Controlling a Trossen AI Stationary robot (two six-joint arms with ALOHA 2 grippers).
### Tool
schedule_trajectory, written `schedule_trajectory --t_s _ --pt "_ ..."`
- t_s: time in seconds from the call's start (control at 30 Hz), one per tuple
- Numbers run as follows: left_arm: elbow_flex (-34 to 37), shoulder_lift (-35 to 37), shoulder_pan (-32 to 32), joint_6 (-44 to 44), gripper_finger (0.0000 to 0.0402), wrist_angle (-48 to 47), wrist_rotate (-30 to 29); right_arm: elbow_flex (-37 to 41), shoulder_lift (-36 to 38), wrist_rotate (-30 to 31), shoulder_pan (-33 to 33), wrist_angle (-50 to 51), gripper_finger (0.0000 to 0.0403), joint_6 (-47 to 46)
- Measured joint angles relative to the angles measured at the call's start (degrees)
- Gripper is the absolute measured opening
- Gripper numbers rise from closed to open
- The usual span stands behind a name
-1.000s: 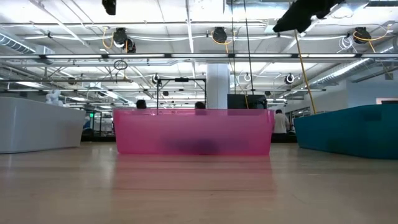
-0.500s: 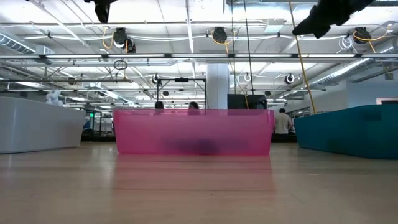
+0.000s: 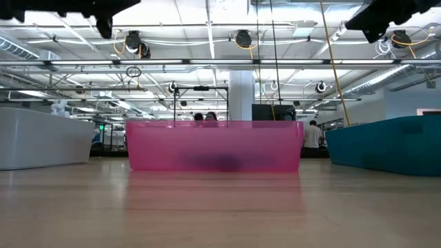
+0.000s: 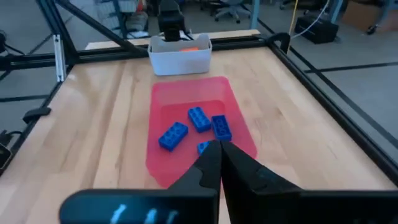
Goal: Sort & place blocks by color
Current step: Return to Home Position
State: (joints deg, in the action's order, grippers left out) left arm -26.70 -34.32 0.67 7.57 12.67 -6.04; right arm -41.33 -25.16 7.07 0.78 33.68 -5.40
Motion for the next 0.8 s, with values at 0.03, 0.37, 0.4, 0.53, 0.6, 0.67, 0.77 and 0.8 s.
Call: schedule_trajectory --t_s 0.03,0.37,0.4,0.53,0.6,0.67,0.77,0.8 --pt "1.7 1.0 0.0 0.0 0.0001 1.4 0.0 1.0 1.0 -0.1 0.0 -0.6 0.0001 -0.2" --pt "13.5 13.3 0.0 2.7 0.0001 4.4 -0.9 16.6 10.6 -4.4 0.0 -17.9 0.0 -1.0" --pt "14.2 14.6 0.0 2.7 0.0001 4.4 -1.3 18.0 11.3 -4.4 0.0 -19.5 0.0 -1.1" --pt "16.7 18.8 0.0 3.6 0.0 4.4 -1.5 23.5 14.2 -5.8 0.0 -25.2 0.0 -1.2" --pt "17.9 20.0 0.0 4.0 0.0 4.4 -1.5 26.5 15.9 -7.6 0.0 -28.2 0.0 -2.0" --pt "19.1 20.9 0.0 4.2 0.0 4.4 -1.5 29.4 17.4 -8.7 0.0 -30.1 0.0 -2.8" --pt "20.2 21.9 0.0 4.2 0.0 4.2 -1.5 31.9 19.8 -8.9 0.0 -32.1 0.0 -2.9" --pt "20.5 22.1 0.0 4.2 0.0 4.2 -1.5 32.4 20.4 -8.9 0.0 -32.6 0.0 -2.8"
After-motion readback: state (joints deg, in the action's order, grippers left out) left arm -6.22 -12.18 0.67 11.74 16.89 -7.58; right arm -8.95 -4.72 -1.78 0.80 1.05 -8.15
